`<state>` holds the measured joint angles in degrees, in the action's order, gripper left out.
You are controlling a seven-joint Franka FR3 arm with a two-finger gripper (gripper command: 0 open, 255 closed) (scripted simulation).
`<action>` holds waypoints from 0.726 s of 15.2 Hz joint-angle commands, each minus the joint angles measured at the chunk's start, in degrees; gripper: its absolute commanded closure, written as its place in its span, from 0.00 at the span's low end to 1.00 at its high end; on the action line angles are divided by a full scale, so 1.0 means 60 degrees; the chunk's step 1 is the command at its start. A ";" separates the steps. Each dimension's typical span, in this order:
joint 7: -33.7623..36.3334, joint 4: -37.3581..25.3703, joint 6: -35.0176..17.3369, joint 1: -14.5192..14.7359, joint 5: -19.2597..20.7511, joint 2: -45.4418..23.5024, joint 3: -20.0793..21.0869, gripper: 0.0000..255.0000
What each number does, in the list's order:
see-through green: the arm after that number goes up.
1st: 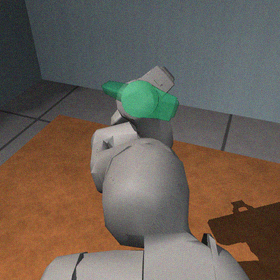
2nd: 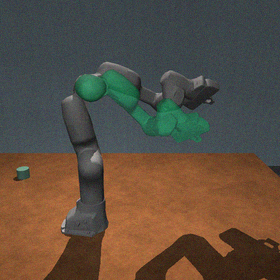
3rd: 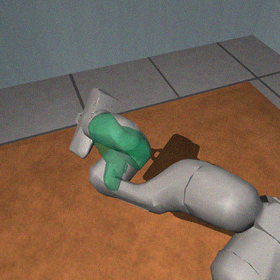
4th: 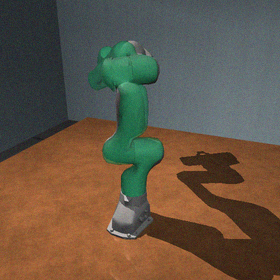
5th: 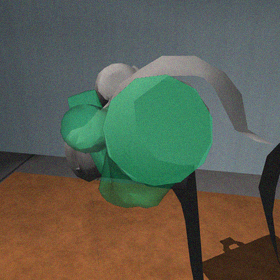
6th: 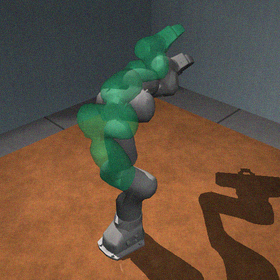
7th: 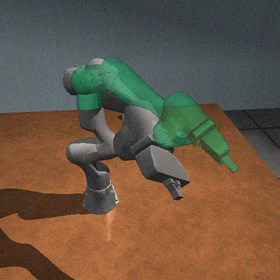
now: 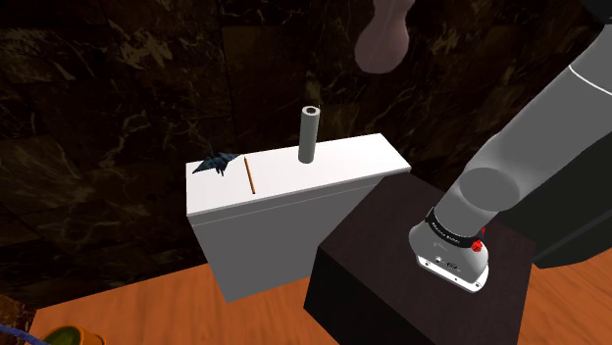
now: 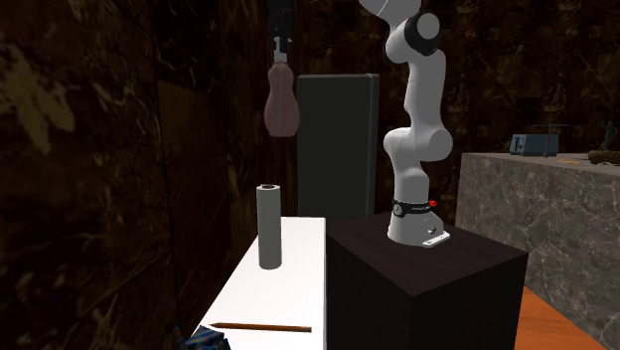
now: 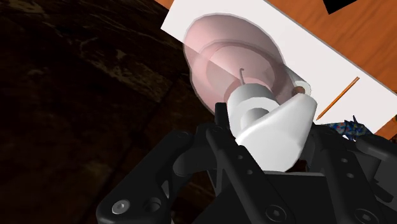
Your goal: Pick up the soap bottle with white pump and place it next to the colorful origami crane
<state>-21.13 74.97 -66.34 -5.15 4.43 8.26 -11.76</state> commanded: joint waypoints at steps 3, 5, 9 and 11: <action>-0.0115 -0.1247 0.0705 -0.0029 -0.0090 -0.0542 -0.0064 1.00; -0.0190 -0.1953 0.1094 -0.0059 -0.0150 -0.0863 -0.0112 1.00; 0.0939 -0.0750 0.0452 0.0424 -0.0133 -0.0349 0.0500 1.00; 0.1464 -0.0293 0.0166 0.0629 -0.0164 -0.0201 0.0790 1.00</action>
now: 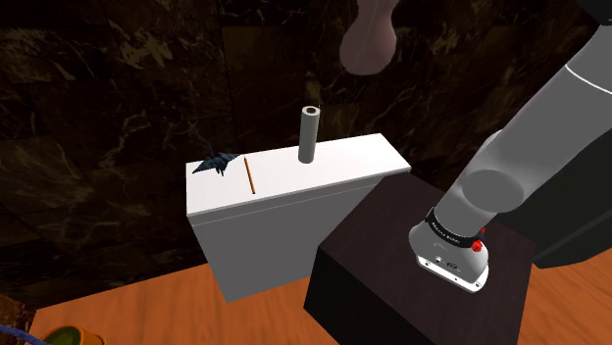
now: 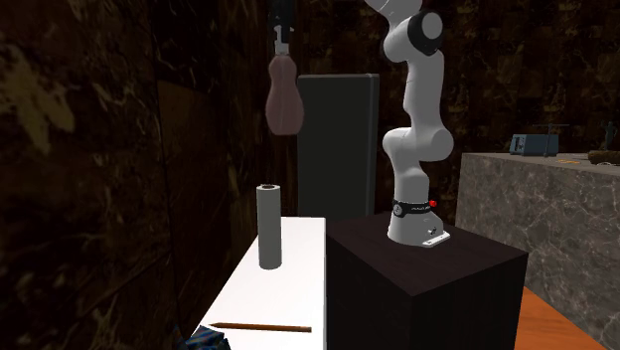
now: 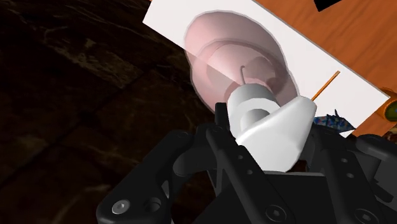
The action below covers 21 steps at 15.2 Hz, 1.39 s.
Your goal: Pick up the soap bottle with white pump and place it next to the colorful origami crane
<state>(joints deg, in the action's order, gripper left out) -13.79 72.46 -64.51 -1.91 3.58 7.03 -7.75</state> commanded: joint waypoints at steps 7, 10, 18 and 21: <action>0.1936 0.1170 -0.1039 0.0750 -0.0195 0.0077 0.1055 1.00; 0.2610 0.1392 -0.1389 0.1021 -0.0264 -0.0075 0.1428 1.00; 0.4305 0.1374 -0.2198 0.1760 -0.0326 -0.0956 0.2342 1.00; 0.4907 0.1131 -0.2437 0.2060 -0.0281 -0.1459 0.2645 1.00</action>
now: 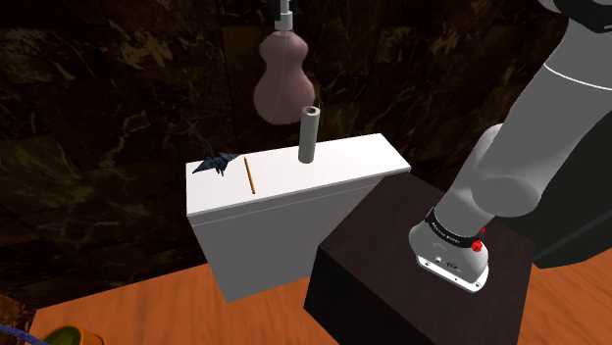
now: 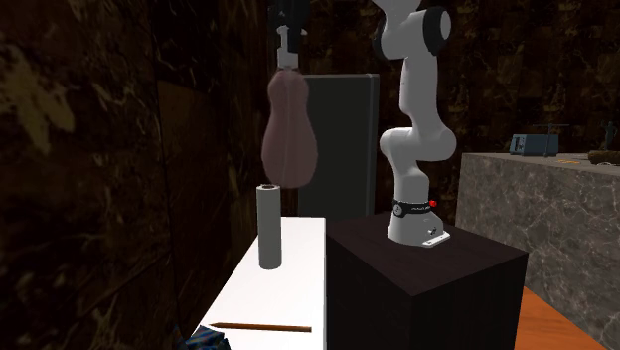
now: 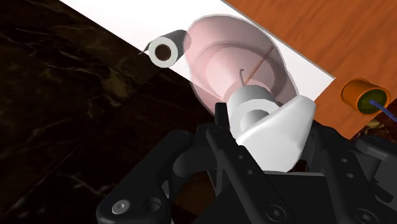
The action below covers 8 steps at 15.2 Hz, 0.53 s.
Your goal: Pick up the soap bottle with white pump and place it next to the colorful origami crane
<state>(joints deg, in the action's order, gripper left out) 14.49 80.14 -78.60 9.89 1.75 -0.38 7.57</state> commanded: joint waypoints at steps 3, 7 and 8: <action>0.0779 -0.0532 -0.0277 0.0412 0.0114 -0.0822 0.0370 1.00; 0.1524 -0.1294 -0.0425 0.0888 0.0308 -0.1774 0.0682 1.00; 0.1702 -0.1536 -0.0439 0.1019 0.0369 -0.2042 0.0747 1.00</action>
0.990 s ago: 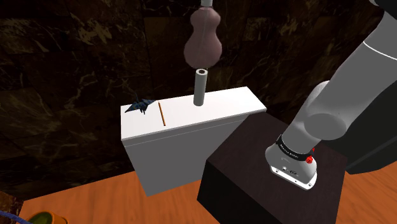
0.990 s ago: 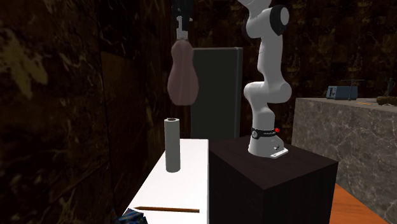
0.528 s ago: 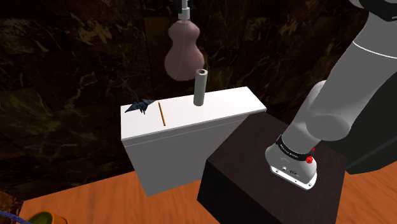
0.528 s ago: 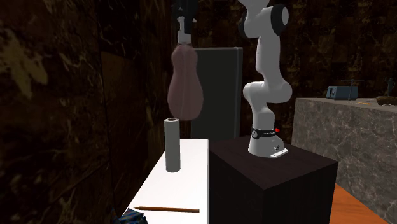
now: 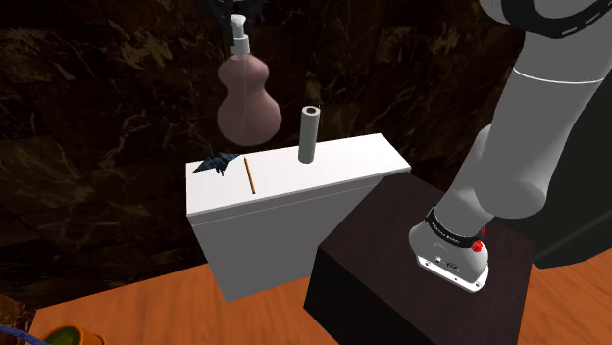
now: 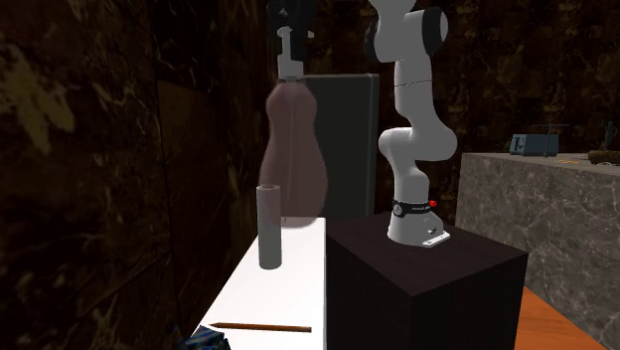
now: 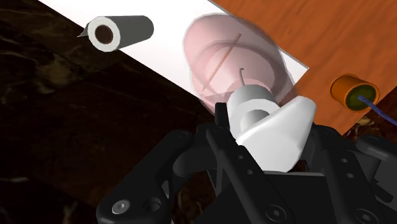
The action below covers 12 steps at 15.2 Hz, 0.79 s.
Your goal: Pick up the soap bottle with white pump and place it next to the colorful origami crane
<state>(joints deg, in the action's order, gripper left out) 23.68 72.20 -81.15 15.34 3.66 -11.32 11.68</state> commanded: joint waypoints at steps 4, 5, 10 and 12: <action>0.0838 -0.1456 0.0059 0.0691 0.0343 -0.1439 0.0271 1.00; 0.0991 -0.1855 0.0119 0.0854 0.0428 -0.1790 0.0308 1.00; 0.1054 -0.1021 -0.0552 0.0826 0.0384 -0.1627 0.0311 1.00; 0.1057 -0.0580 -0.0876 0.0785 0.0357 -0.1508 0.0310 1.00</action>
<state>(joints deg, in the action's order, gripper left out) 30.09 67.65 -85.52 20.21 5.87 -20.68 13.57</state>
